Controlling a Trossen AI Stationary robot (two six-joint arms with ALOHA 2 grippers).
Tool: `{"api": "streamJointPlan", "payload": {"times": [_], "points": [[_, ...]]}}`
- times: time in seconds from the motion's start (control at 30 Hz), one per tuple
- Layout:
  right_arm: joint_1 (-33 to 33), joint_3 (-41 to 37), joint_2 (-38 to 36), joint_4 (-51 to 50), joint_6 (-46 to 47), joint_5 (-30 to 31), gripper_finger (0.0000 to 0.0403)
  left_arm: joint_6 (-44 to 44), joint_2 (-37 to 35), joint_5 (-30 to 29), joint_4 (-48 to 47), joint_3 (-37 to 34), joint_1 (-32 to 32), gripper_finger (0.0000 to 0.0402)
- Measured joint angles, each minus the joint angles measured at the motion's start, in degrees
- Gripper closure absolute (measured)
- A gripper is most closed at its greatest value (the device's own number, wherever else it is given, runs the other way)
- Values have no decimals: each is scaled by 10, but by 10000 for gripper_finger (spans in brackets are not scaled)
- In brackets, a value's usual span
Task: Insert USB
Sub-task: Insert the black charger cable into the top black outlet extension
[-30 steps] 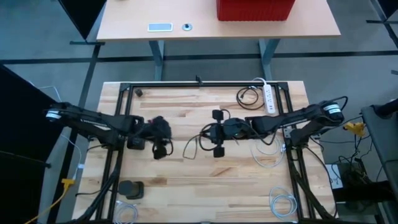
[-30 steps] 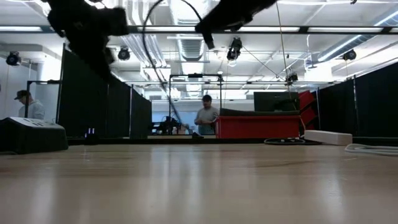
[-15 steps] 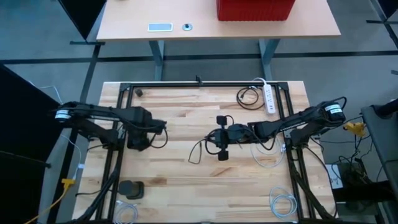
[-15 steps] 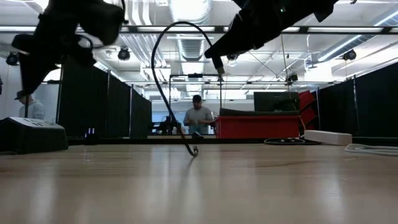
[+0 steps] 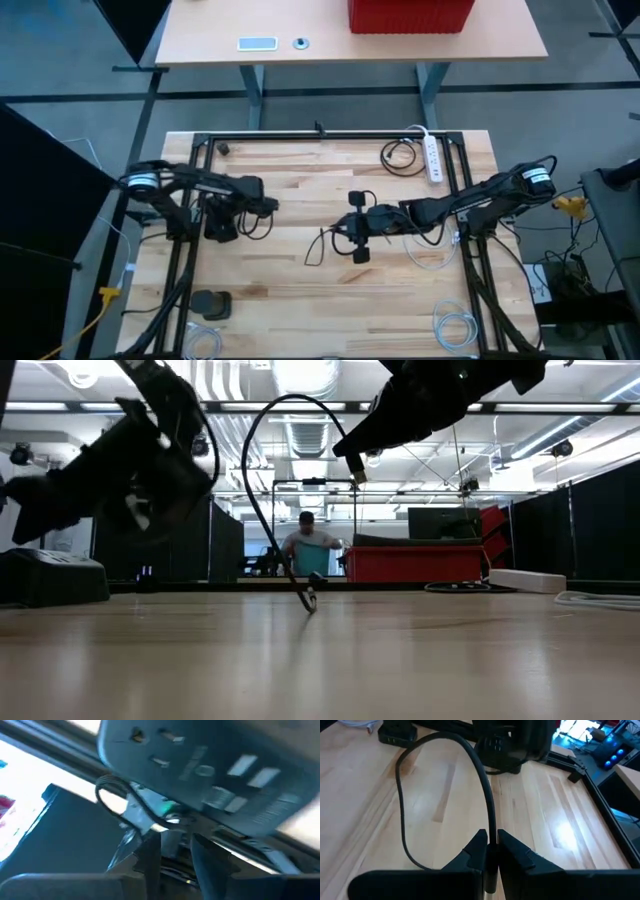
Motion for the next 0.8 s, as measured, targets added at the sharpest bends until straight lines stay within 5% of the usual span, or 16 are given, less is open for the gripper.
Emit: {"api": "streamJointPlan", "payload": {"times": [0.47,0.8], "points": [[0,8,-1,2,-15,0,386,26,31,-29,65,-7,-9,303],[-19,17,-1,10,-47,-4,386,23,29,-79,132,88,-112,337]]}}
